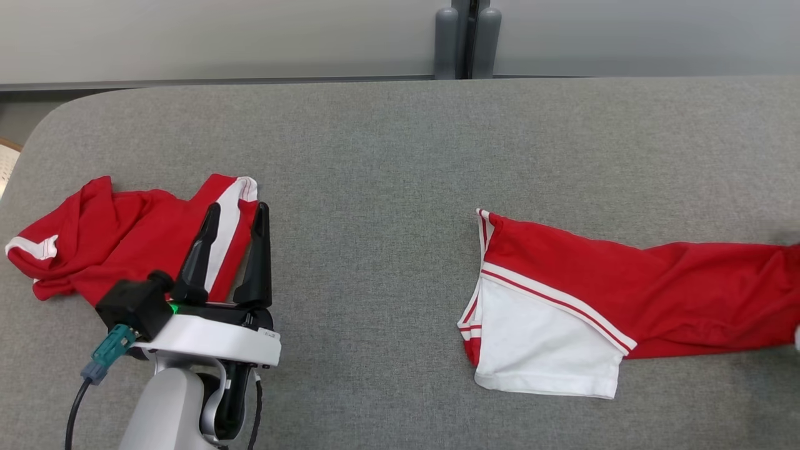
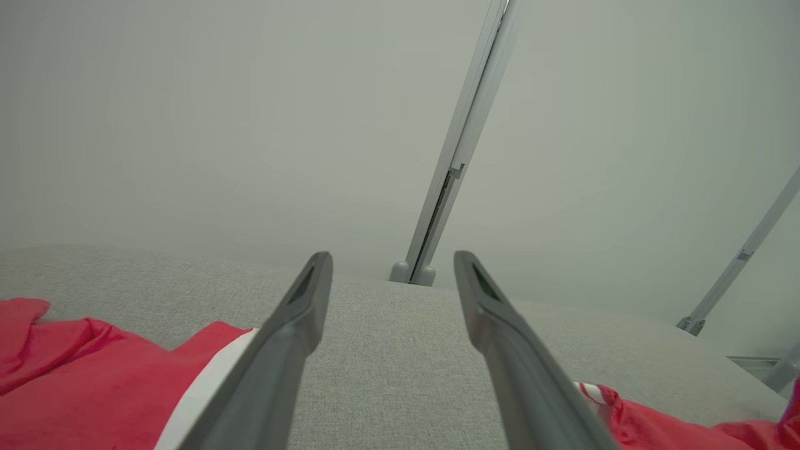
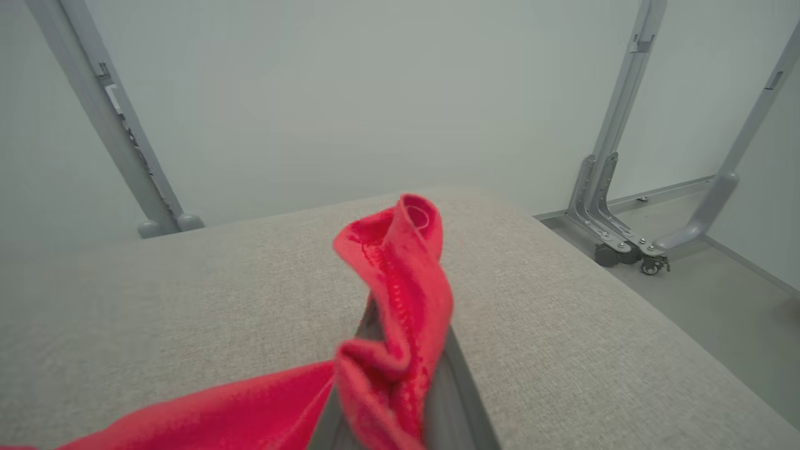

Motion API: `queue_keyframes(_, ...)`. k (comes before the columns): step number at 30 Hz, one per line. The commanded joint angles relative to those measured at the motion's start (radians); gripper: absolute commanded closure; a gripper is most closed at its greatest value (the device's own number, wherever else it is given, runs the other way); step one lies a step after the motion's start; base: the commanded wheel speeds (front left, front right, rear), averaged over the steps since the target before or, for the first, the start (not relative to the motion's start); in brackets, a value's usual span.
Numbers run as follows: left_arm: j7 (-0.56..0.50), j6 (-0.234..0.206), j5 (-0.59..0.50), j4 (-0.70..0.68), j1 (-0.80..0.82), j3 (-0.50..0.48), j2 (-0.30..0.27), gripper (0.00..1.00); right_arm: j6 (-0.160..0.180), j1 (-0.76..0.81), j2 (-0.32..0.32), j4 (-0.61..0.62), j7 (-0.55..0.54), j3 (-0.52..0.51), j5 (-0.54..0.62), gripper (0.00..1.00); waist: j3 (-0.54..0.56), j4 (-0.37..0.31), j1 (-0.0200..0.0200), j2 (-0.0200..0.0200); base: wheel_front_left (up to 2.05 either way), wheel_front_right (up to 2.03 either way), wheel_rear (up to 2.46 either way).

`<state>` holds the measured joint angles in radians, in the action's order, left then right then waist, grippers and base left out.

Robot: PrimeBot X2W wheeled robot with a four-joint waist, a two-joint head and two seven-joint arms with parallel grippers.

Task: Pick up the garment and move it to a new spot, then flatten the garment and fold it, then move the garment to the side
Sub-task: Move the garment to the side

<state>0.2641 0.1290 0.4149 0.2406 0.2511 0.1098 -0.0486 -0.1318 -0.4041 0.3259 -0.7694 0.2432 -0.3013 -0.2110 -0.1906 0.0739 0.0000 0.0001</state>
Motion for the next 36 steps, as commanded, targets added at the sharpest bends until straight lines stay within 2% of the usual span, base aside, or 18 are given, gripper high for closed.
queue_keyframes(1,0.000,-0.004,0.001,0.001,-0.006,-0.005,-0.004,0.00,0.002,-0.005,-0.004,0.034,-0.013,0.014,-0.009,1.00,0.007,-0.004,0.0000,-0.0001,0.00,0.00,0.00)
queue_keyframes(13,0.000,-0.013,0.027,-0.001,-0.018,-0.003,-0.004,0.00,0.001,0.133,-0.210,0.524,-0.253,0.243,-0.104,1.00,0.025,-0.002,0.0000,-0.0001,0.00,0.00,0.00)
queue_keyframes(19,0.000,-0.013,0.033,0.002,-0.016,-0.001,-0.004,0.00,0.001,0.211,-0.262,0.641,-0.309,0.366,-0.139,1.00,0.020,0.010,0.0000,-0.0001,0.00,0.00,0.00)
queue_keyframes(26,0.000,-0.013,0.041,0.014,-0.006,0.005,-0.004,0.00,0.001,0.257,-0.273,0.622,-0.291,0.489,-0.159,1.00,0.012,0.029,0.0000,-0.0001,0.00,0.00,0.00)
queue_keyframes(35,0.000,-0.016,0.051,0.024,0.001,0.017,-0.004,0.00,0.001,0.217,-0.274,0.479,-0.180,0.610,-0.218,1.00,-0.006,0.054,0.0000,-0.0001,0.00,0.00,0.00)
queue_keyframes(36,0.000,-0.016,0.053,0.025,0.002,0.018,-0.004,0.00,0.001,0.214,-0.274,0.462,-0.163,0.617,-0.231,0.76,-0.006,0.056,0.0000,-0.0001,0.00,0.00,0.00)
